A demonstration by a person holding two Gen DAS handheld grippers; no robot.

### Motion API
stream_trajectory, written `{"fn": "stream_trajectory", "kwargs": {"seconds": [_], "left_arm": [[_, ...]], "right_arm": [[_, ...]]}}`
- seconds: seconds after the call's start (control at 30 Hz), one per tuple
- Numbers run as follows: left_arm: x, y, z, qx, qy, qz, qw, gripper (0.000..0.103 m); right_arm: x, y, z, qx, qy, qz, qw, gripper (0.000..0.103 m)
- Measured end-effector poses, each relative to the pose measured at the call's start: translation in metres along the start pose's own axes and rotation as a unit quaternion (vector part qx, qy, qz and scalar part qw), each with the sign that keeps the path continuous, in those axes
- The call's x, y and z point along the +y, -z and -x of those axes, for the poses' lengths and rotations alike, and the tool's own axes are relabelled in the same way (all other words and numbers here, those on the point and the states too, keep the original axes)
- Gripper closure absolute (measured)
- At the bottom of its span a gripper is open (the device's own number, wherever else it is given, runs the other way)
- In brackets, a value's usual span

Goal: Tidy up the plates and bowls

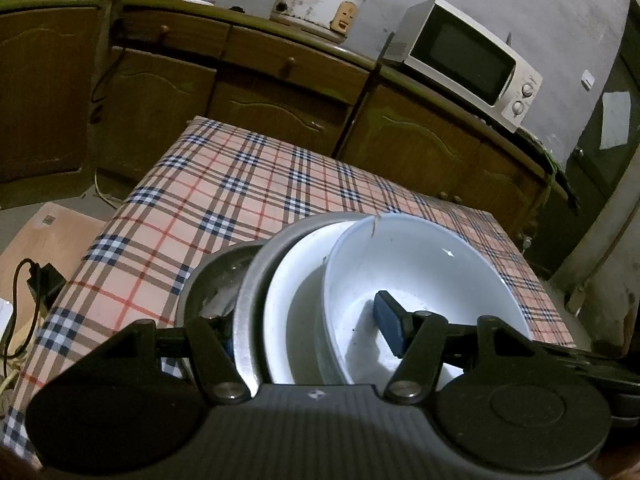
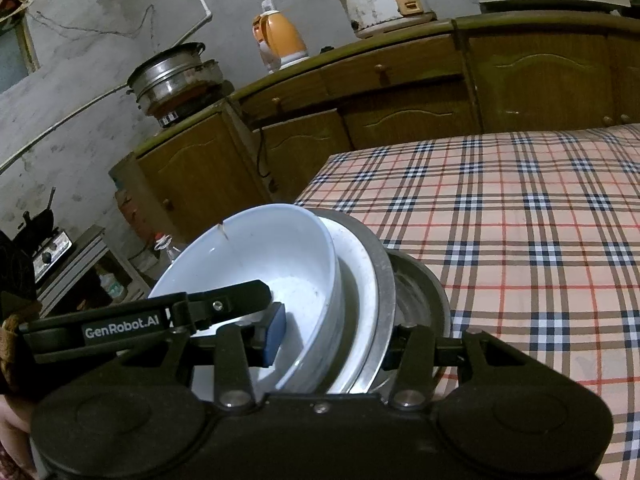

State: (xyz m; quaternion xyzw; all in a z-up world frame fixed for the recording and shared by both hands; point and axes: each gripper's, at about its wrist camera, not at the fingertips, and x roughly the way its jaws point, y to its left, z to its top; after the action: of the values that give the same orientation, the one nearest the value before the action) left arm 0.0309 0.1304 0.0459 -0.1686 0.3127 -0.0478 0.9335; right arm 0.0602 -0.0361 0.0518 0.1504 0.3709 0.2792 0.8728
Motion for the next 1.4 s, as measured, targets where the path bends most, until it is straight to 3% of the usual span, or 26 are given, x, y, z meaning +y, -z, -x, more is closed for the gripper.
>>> {"fn": "stream_trajectory", "kwargs": {"seconds": [0.57,1.4], "left_arm": [[0.007,-0.006,-0.014,0.007,0.025,-0.026,0.9993,0.040],[0.029,-0.010,-0.029,-0.005,0.045,-0.015,0.9989,0.039]], "right_arm": [[0.001,0.005,-0.005,-0.019,0.024,-0.020,0.999,0.048],[0.009,0.002,-0.027,-0.023,0.042,-0.005,0.999,0.048]]}}
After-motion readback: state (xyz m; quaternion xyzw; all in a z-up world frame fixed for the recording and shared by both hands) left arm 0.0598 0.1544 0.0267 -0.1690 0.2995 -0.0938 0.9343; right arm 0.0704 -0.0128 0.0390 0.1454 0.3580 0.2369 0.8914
